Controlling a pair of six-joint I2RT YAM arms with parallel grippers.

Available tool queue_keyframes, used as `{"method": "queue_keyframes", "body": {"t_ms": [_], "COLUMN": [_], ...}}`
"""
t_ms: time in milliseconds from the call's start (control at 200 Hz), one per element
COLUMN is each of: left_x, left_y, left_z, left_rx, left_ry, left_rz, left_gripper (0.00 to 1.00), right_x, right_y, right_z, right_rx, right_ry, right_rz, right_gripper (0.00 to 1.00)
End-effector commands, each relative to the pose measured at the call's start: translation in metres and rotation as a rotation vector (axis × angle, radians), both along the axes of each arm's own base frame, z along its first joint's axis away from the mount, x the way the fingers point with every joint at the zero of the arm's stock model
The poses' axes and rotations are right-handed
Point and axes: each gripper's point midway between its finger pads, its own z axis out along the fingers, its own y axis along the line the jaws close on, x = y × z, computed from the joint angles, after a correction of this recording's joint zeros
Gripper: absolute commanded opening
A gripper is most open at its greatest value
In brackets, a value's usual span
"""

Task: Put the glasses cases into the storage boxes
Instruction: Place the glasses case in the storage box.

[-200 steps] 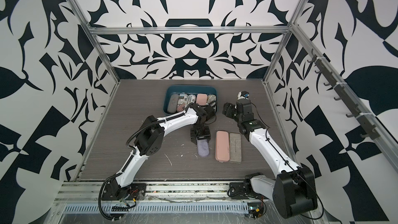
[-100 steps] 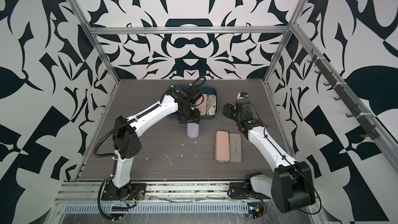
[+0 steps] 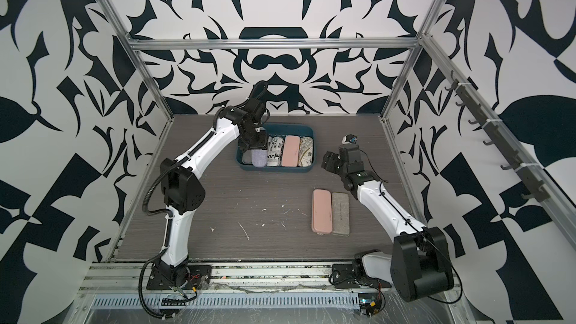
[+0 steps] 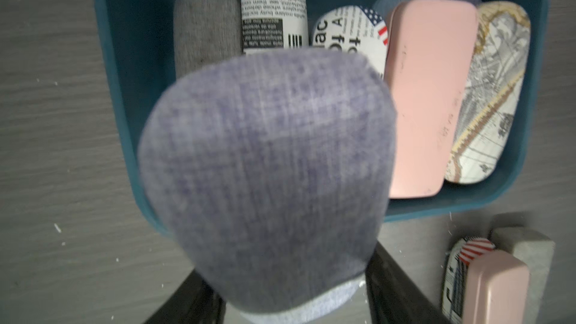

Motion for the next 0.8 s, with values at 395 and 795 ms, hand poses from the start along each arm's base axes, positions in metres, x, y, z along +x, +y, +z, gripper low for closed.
{"method": "queue_keyframes", "body": {"t_ms": [395,795], "left_x": [0.038,0.044], "left_y": [0.014,0.013], "left_z": [-0.047,-0.072], "left_rx": [0.147,0.098], "left_ry": [-0.022,0.040], "left_rz": [-0.039,-0.028], "left_gripper": [0.56,0.57], "right_x": [0.015,0.018], "right_y": [0.001,0.002], "right_z": [0.011,0.008], "right_rx": [-0.012,-0.014], "right_ry": [-0.021,-0.009], "right_rz": [0.006,0.012], "right_gripper": [0.79,0.79]}}
